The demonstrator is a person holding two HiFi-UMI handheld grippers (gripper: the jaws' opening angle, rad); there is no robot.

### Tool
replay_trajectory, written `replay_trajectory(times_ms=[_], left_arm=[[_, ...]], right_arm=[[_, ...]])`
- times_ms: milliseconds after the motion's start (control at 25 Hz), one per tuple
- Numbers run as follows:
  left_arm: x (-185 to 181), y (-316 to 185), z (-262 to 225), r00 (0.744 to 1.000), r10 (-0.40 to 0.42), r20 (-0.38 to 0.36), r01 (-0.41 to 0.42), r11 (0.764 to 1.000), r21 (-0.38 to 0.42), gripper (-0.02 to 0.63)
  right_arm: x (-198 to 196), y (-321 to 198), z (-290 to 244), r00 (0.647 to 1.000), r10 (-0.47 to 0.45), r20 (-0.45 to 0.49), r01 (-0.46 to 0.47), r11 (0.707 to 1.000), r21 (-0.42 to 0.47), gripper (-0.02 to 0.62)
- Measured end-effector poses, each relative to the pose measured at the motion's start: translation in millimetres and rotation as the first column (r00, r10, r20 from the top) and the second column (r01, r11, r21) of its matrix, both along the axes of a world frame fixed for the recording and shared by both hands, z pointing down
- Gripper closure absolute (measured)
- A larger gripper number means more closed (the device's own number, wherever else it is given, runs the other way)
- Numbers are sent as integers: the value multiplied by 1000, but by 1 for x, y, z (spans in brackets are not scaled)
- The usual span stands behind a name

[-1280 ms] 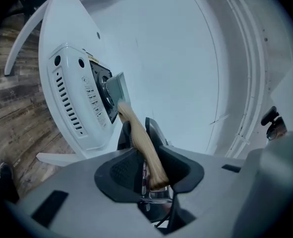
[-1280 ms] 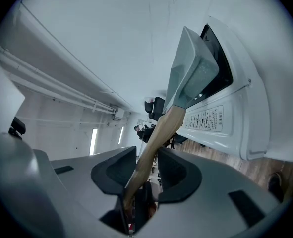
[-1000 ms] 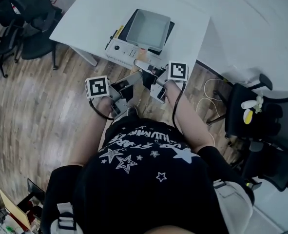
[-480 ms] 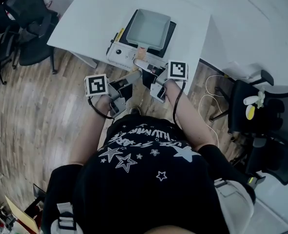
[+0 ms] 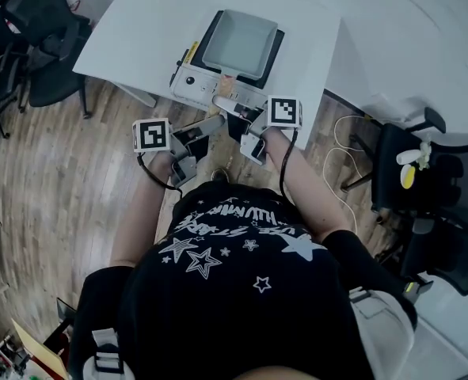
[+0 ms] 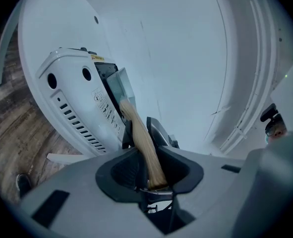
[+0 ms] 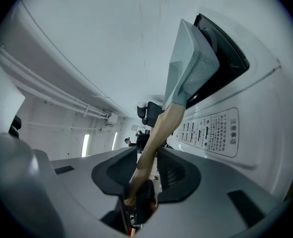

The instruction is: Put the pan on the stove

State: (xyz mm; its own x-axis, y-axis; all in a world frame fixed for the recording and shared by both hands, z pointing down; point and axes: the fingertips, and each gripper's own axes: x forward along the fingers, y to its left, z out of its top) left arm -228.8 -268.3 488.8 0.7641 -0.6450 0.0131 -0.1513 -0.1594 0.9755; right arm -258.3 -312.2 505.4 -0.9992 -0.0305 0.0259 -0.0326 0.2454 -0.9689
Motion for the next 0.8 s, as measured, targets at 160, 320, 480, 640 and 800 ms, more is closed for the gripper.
replay_trajectory(times_ms=[160, 320, 480, 640, 800], left_arm=[[-5, -1, 9, 999, -3, 42, 3, 1000, 0, 486], [-6, -2, 11, 999, -10, 39, 9, 1000, 4, 488], [-7, 0, 14, 999, -29, 40, 29, 1000, 10, 488], [-5, 1, 11, 999, -44, 4, 44, 999, 8, 488], [-13, -2, 12, 998, -62, 1, 62, 998, 4, 488]], right_arm=[[1, -2, 7, 1000, 8, -21, -8, 1000, 1, 477], [0, -2, 7, 1000, -3, -13, 3, 1000, 24, 479], [2, 2, 7, 1000, 12, -13, -13, 1000, -24, 479], [2, 2, 9, 1000, 15, -15, -15, 1000, -19, 482], [-3, -1, 9, 1000, 12, -17, -12, 1000, -22, 482]])
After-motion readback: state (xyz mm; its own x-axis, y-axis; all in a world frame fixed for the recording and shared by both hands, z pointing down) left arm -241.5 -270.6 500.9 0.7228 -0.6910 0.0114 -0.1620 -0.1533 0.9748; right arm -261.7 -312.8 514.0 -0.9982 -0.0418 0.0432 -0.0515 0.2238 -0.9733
